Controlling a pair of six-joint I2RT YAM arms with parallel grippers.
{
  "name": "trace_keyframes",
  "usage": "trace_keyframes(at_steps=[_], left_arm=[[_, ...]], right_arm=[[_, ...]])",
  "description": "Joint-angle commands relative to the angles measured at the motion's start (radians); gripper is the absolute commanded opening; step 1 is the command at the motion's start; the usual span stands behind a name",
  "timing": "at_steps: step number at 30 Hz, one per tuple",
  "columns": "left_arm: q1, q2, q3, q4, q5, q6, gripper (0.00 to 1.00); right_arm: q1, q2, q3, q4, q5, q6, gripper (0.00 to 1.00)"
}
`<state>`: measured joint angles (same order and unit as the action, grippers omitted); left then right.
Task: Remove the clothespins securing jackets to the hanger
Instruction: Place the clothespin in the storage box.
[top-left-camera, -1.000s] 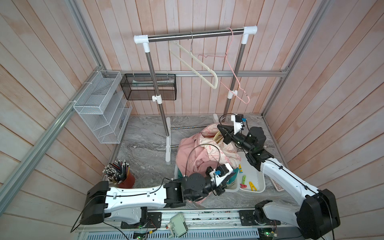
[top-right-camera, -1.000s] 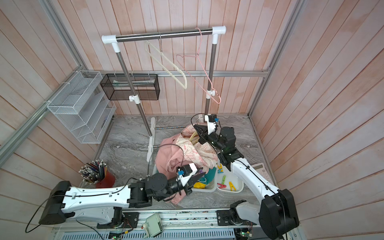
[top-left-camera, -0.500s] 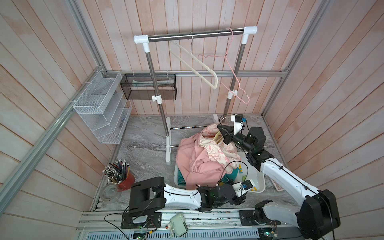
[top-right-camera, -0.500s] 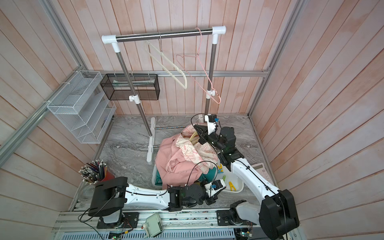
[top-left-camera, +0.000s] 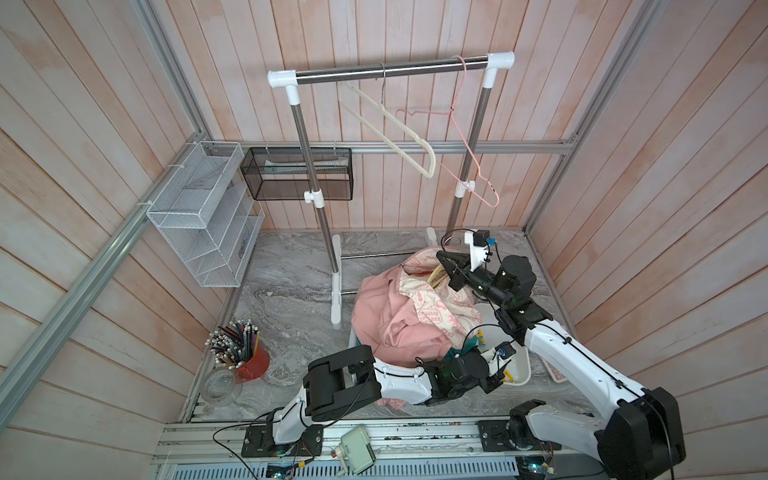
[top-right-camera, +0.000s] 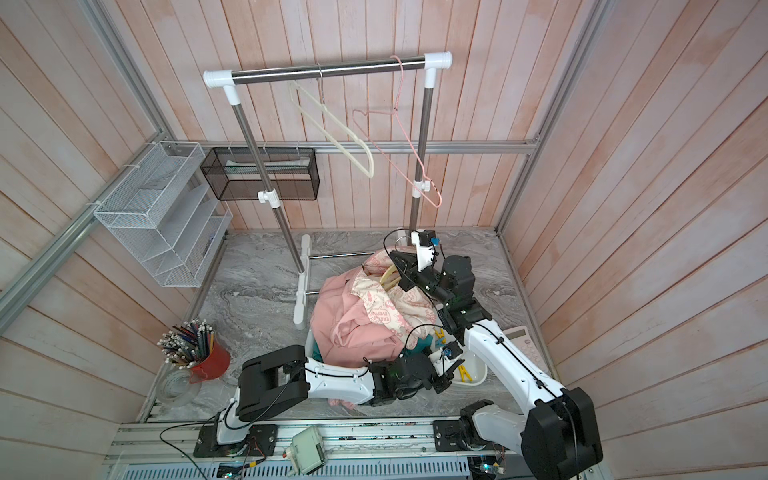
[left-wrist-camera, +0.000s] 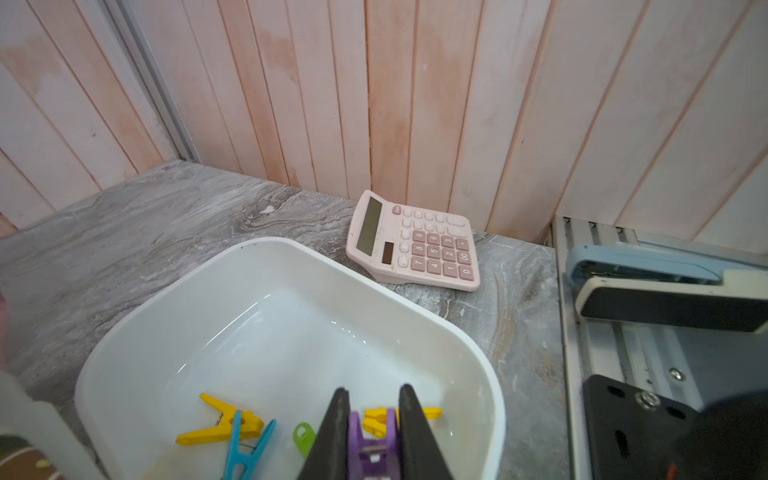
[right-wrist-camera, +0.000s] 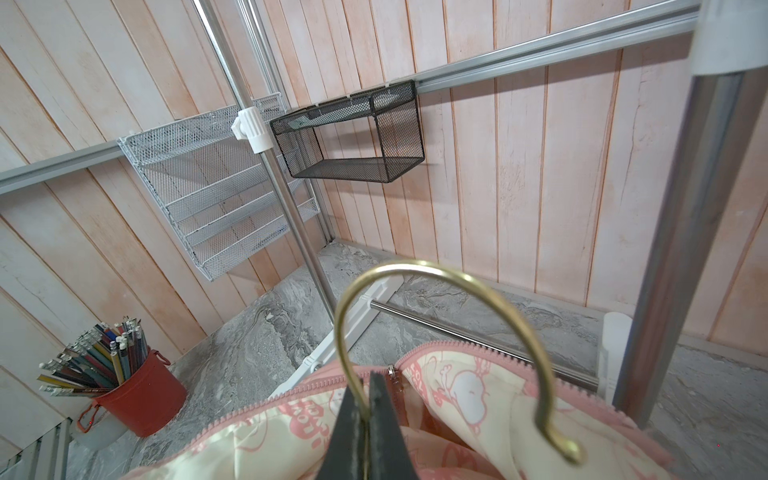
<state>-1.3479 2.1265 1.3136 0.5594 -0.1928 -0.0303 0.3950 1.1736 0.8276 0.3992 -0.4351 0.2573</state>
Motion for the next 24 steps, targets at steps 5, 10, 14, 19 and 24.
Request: trace_keyframes(at_steps=[5,10,14,19,24], left_arm=[[-0.001,-0.013,0.039,-0.117,0.077,-0.076,0.57],[-0.021,-0.100,0.009,-0.124,0.041,-0.054,0.72],[-0.048,-0.204,-0.046,-0.101,0.013,0.004,0.78],[-0.108,-0.375,-0.161,-0.114,-0.045,0.026,0.78],[-0.182,-0.589,-0.340,-0.180,-0.180,-0.018,0.78]], right_arm=[[0.002,-0.017,-0.018,-0.008,0.002,-0.012,0.00],[0.000,-0.014,-0.013,-0.005,0.002,-0.009,0.00],[-0.004,-0.015,-0.009,-0.009,0.002,-0.009,0.00],[-0.005,-0.015,-0.001,-0.014,0.003,-0.006,0.00],[-0.005,-0.015,0.005,-0.011,0.001,0.000,0.00]])
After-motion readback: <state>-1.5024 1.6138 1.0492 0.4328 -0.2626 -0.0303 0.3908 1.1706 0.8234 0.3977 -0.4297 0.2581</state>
